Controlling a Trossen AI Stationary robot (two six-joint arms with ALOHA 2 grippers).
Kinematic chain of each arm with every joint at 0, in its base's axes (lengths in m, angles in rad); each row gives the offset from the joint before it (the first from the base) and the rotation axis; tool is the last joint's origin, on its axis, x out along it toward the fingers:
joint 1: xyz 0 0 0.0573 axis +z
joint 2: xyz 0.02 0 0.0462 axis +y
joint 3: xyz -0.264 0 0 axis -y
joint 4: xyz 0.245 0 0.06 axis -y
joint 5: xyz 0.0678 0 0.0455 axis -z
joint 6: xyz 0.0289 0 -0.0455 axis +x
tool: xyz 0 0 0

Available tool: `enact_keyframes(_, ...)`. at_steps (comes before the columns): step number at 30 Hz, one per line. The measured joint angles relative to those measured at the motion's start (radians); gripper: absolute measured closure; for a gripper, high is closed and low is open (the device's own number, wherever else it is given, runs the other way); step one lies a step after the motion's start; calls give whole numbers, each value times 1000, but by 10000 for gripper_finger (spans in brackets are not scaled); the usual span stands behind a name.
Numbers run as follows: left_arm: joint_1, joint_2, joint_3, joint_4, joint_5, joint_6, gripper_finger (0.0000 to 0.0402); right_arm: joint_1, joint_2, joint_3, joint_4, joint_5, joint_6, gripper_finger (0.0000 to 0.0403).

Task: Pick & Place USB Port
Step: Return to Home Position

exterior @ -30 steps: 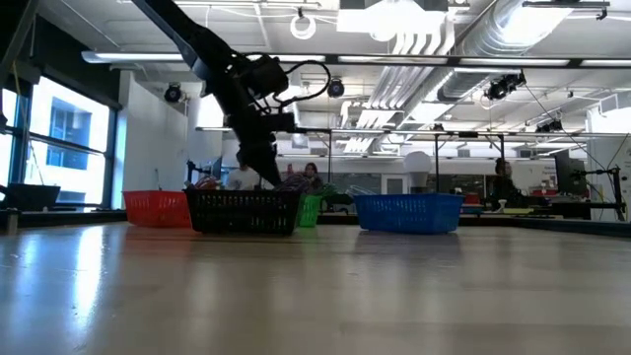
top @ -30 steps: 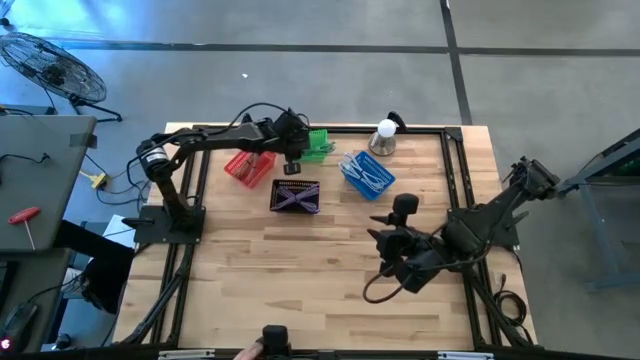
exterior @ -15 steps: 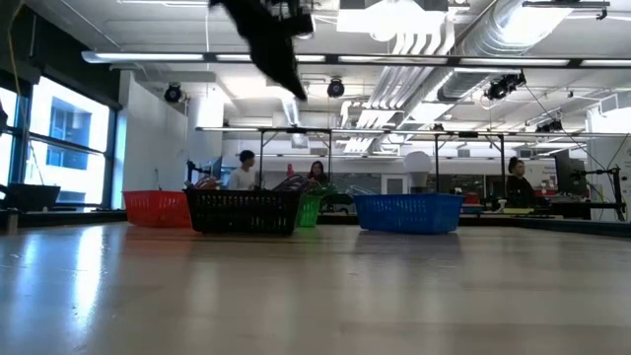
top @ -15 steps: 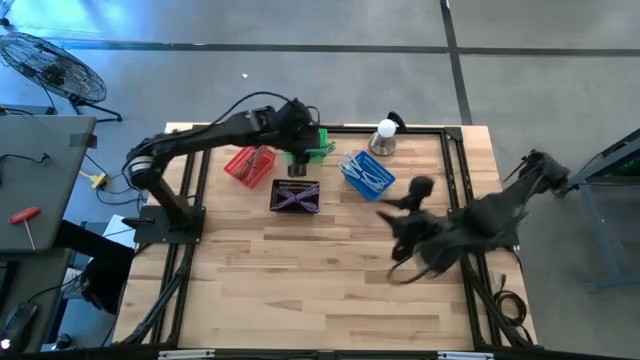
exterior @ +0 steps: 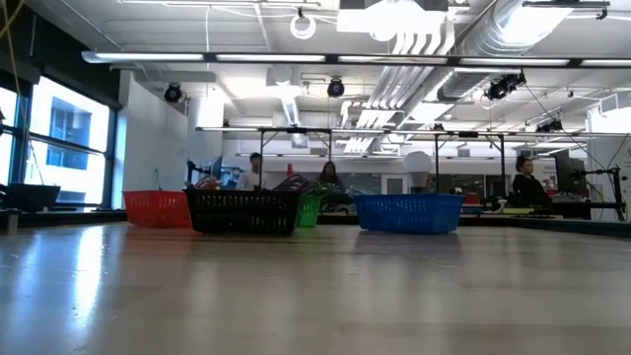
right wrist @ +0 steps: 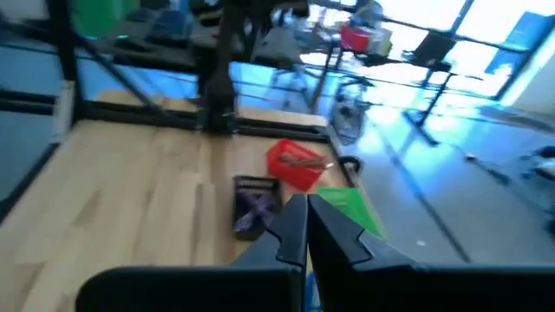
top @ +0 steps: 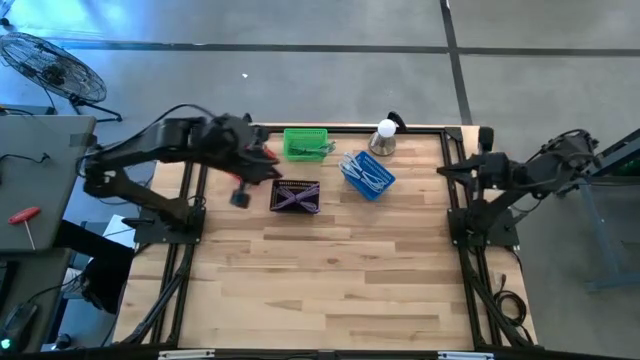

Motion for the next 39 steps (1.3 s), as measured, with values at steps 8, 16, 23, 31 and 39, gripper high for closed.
enact_keyframes(8, -20, -310, -351, 213, 65, -71, 401, 0, -330, -405, 303, -112, -47, 402)
enact_keyframes(16, -20, -662, -894, 764, 221, -153, 401, 0, -600, -796, 664, -248, -129, 402)
enact_keyframes(23, -19, -812, -1232, 1068, 245, -272, 401, 0, -696, -977, 767, -233, -146, 403)
enact_keyframes(31, -20, -845, -1473, 1281, 338, -386, 401, 0, -699, -1118, 869, -227, -141, 403)
enact_keyframes(39, -20, -844, -1659, 1511, 337, -433, 401, 0, -698, -1249, 988, -246, -189, 403)
